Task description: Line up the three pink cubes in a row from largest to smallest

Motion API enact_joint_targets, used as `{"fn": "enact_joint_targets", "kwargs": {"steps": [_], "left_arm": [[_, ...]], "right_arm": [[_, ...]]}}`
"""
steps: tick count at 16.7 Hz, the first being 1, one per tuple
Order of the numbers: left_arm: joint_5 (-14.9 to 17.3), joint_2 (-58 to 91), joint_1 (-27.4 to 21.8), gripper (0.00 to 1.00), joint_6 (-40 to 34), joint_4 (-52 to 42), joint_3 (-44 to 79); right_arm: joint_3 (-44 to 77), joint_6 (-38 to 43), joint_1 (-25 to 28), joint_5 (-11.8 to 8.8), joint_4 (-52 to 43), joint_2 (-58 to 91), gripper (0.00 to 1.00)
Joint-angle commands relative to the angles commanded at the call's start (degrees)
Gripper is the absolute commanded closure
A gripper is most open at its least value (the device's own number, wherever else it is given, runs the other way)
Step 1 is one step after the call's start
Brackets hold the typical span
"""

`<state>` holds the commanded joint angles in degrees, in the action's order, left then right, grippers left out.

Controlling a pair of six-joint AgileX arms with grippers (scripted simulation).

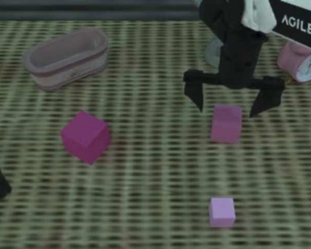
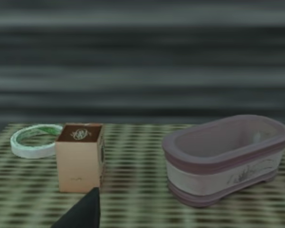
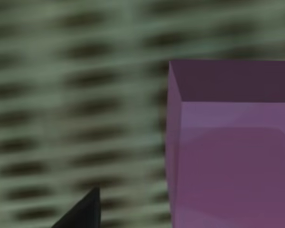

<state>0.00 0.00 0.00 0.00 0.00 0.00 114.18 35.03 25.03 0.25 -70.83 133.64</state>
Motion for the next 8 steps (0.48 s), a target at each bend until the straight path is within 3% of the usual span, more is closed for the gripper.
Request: {"fn": "enact_joint_targets", "kwargs": {"steps": [4,8], "left_arm": [[0.0,0.0,0.0,0.0,0.0,0.0,0.0],[0.0,0.0,0.0,0.0,0.0,0.0,0.0]], "right_arm": [[-7.12,-0.02,-0.03,0.03,10.34,2.3,0.0],[-9.75,0.01,-0.01,0.04,13.34,3.29,0.0]]}}
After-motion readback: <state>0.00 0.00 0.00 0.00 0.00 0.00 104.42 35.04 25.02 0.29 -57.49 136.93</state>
